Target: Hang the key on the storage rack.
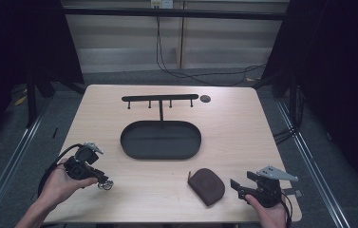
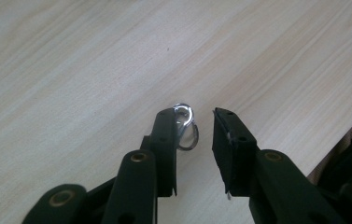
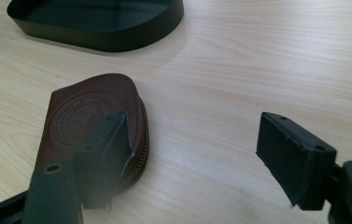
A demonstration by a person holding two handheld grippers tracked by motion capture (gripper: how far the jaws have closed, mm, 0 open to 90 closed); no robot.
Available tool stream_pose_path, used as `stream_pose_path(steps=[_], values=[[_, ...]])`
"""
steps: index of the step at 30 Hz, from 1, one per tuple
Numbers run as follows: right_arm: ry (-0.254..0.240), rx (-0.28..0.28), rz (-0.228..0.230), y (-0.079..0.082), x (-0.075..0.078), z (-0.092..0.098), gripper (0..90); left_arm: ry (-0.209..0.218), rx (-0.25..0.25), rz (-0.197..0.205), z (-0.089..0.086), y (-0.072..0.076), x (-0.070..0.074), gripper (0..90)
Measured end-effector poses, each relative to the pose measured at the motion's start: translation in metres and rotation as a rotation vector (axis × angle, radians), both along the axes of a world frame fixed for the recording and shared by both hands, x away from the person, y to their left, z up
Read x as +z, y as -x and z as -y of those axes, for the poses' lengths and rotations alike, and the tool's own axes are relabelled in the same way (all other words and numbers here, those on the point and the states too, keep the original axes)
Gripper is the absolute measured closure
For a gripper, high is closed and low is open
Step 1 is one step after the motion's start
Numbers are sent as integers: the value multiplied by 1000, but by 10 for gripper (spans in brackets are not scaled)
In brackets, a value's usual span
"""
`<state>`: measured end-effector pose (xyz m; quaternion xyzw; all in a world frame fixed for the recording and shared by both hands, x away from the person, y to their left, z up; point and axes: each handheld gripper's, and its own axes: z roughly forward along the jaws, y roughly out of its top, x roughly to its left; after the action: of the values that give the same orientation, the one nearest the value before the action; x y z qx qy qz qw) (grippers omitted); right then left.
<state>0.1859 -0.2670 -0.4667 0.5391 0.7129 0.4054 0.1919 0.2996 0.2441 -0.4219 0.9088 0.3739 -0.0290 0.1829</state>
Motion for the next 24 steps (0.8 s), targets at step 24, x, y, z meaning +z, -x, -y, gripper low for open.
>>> stream_pose_path(steps=[24], values=[[14, -9, 0, 0, 0, -1, 274, -83, -41, -93, 6, -14, -13, 784]])
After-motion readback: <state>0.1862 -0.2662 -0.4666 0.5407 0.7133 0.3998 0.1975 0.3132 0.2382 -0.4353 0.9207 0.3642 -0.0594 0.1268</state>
